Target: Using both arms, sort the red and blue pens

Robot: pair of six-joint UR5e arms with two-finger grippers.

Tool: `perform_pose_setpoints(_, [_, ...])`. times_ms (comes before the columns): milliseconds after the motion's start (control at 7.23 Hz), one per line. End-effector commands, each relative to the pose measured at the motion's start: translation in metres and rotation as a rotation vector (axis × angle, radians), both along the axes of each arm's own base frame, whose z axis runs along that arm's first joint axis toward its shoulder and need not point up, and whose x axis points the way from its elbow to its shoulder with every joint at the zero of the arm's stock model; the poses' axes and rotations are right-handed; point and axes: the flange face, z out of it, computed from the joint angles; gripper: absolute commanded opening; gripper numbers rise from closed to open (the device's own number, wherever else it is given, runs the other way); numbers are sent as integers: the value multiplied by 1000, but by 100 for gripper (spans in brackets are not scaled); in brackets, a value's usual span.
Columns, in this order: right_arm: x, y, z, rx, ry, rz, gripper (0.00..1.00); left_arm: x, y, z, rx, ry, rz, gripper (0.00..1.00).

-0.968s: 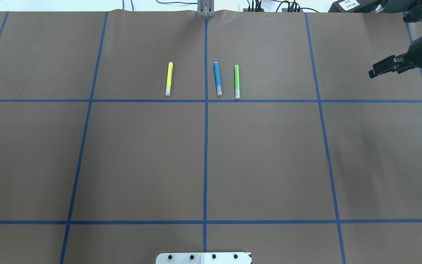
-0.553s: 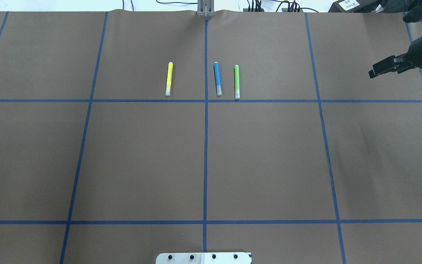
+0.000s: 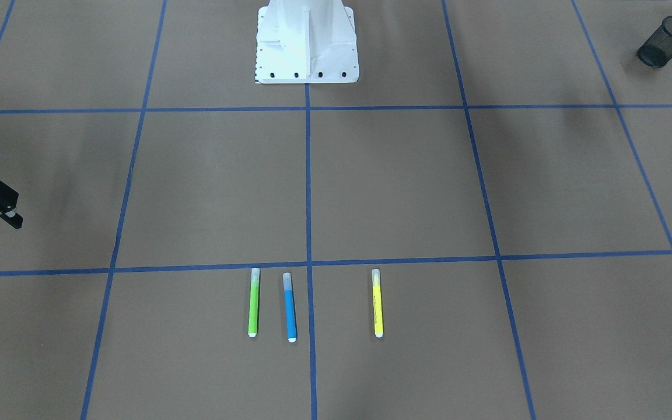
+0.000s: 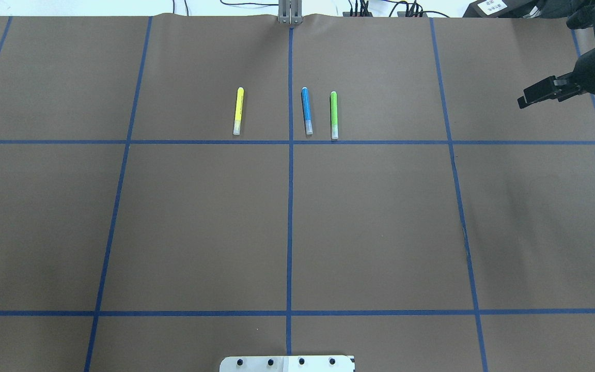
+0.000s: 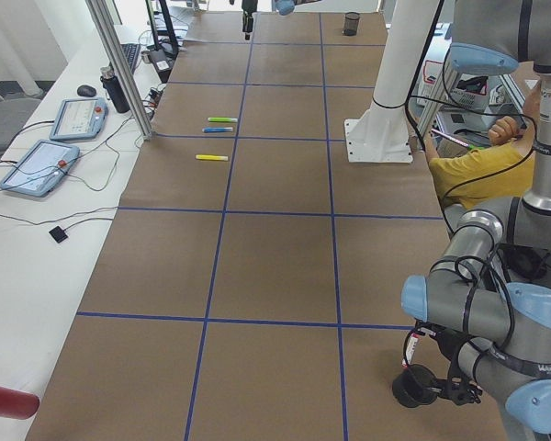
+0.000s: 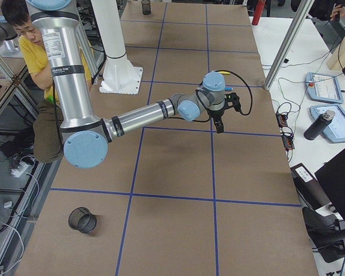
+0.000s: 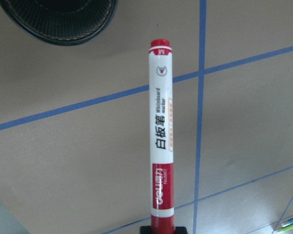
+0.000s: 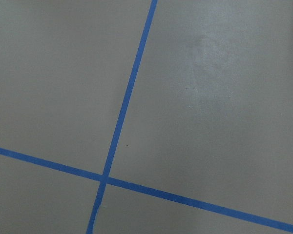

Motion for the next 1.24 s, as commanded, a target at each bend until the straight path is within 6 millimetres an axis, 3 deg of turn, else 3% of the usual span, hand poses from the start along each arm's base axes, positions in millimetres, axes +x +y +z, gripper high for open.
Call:
perform_pose_setpoints(0, [0,0,-2,3,-1,3,100,12,13,25,-39,57,20,0])
perform_pose_setpoints(277, [2,3,-1,3,0,4,100,21,22,41,-59,86,32,0])
perform_pose_setpoints(553, [2,4,-2,6,2,6,100,19,23,41,-57,85,58,0])
perform_pose_setpoints(1106, [3,5,-1,5,5,8,100,0,11,39,-43,56,83,0])
